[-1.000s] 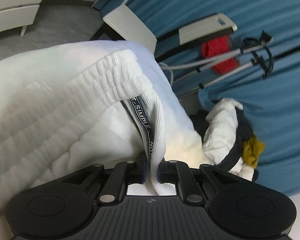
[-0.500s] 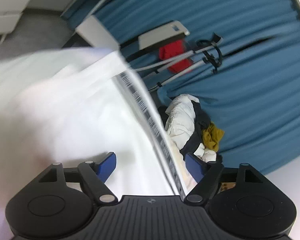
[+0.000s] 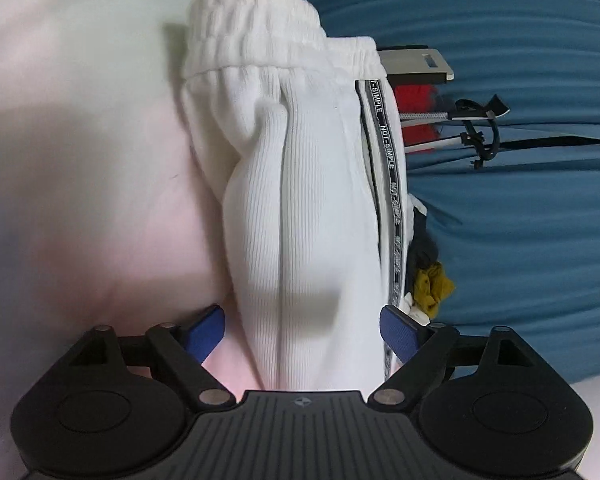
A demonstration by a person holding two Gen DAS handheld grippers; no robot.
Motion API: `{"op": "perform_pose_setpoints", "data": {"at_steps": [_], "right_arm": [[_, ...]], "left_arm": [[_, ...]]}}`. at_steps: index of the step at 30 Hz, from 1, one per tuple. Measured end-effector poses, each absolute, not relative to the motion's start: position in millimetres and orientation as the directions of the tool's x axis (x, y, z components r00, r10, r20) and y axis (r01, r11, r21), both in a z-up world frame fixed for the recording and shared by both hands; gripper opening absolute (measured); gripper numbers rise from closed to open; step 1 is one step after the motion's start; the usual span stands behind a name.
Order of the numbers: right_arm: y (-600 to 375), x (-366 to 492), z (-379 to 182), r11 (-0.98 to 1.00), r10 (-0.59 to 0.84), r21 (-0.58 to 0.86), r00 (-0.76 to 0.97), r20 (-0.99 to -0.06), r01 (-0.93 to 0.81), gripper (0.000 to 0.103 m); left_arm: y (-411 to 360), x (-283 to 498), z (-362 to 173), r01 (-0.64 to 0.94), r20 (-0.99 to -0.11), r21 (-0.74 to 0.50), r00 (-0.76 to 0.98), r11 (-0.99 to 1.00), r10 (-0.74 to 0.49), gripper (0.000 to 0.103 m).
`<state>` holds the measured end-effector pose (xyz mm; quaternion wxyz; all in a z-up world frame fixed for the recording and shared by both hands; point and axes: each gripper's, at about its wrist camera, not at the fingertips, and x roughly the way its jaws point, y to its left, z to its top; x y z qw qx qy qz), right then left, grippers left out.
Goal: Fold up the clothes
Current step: 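Lift the trousers with both grippers, lay them flat, open the left gripper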
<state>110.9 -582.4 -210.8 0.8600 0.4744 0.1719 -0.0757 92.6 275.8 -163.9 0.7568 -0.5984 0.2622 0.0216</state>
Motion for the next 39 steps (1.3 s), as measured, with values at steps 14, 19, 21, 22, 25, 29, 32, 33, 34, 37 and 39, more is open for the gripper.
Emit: {"op": "perform_pose_setpoints", "data": {"at_steps": [14,19,21,22,25,29,32,33,34,37,39], "right_arm": [[-574.0,167.6,-206.9,0.529,-0.1,0.779,0.936,-0.337,0.337,0.013],[-576.2,132.0,-188.0,0.542,-0.123,0.77,0.938,-0.324,0.337,0.01],[-573.2,115.9,-185.3,0.563,-0.109,0.759,0.94,-0.324,0.327,0.01],[-571.6,109.4,-184.7,0.56,-0.098,0.761,0.938,-0.331,0.327,0.01],[-566.6,90.8,-183.3,0.541,-0.061,0.772,0.931,-0.359,0.333,0.01],[-559.9,66.1,-181.4,0.515,-0.012,0.786,0.919,-0.393,0.343,0.01],[-555.2,48.1,-177.2,0.494,0.011,0.795,0.912,-0.411,0.352,0.009],[-553.9,42.1,-175.5,0.487,0.015,0.799,0.911,-0.413,0.354,0.009],[-553.5,37.4,-176.4,0.485,0.013,0.799,0.91,-0.414,0.356,0.009],[-552.6,29.4,-187.4,0.498,0.001,0.779,0.898,-0.439,0.38,0.009],[-551.7,27.6,-200.8,0.51,-0.001,0.758,0.881,-0.474,0.408,0.009]], "left_arm": [[290.0,158.1,-156.7,-0.378,-0.453,-0.86,0.875,0.342,-0.172,0.017],[292.8,140.5,-120.8,-0.316,-0.391,-0.87,0.91,0.377,-0.14,0.013],[295.4,127.1,-106.7,-0.31,-0.377,-0.878,0.917,0.365,-0.128,0.013],[299.4,118.5,-99.4,-0.312,-0.381,-0.877,0.915,0.366,-0.131,0.012],[312.5,88.6,-79.6,-0.324,-0.403,-0.864,0.904,0.384,-0.143,0.013],[328.6,33.6,-54.5,-0.349,-0.46,-0.821,0.874,0.452,-0.159,0.013],[338.0,-12.1,-45.3,-0.365,-0.503,-0.784,0.847,0.502,-0.17,0.013],[340.8,-27.7,-46.2,-0.372,-0.52,-0.771,0.836,0.518,-0.174,0.013],[343.4,-43.3,-47.3,-0.378,-0.537,-0.757,0.824,0.533,-0.179,0.013],[347.3,-77.9,-67.7,-0.369,-0.566,-0.74,0.793,0.562,-0.225,0.014],[345.8,-95.6,-83.4,-0.363,-0.573,-0.734,0.784,0.574,-0.237,0.015]]}}
